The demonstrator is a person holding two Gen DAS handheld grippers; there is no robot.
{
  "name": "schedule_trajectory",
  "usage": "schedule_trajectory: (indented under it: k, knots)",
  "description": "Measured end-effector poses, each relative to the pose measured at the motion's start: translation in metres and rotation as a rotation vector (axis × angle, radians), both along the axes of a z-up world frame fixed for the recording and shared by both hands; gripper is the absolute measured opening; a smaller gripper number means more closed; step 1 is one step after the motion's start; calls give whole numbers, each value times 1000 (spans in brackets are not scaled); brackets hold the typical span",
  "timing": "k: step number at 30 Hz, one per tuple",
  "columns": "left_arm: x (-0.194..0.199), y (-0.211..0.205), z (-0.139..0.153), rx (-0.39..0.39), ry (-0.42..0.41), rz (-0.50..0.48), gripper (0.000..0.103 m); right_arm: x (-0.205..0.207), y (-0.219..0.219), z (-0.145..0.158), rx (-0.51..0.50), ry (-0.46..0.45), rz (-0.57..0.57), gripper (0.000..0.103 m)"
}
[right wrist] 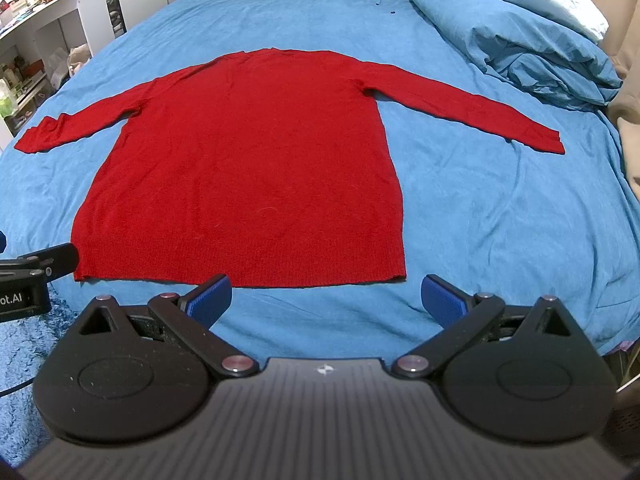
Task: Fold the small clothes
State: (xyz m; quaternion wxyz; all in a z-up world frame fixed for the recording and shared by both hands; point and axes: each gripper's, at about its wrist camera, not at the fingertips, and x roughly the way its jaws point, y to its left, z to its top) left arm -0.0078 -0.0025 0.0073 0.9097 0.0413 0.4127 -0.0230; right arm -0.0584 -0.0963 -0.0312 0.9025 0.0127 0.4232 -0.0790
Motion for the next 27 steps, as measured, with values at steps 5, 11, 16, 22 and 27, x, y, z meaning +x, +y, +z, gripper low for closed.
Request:
schedule_trajectory:
  k: [5,11,16,22,27]
  knots:
    - [0,0,0,-1,-1,0,103,0,1,-1,-1,0,0,103]
    - [0,0,0,0,0,-1,103,0,1,-1,0,-1,1,103]
    - [-1,0,0,0,-1,1,103,0,1,-1,0,0,2,103]
    - [0,1,0,-1,0,0,103,0,2,-1,3,-1,0,103]
    - [0,1,0,0,0,1,103,1,3,-2,3,-2,2,103]
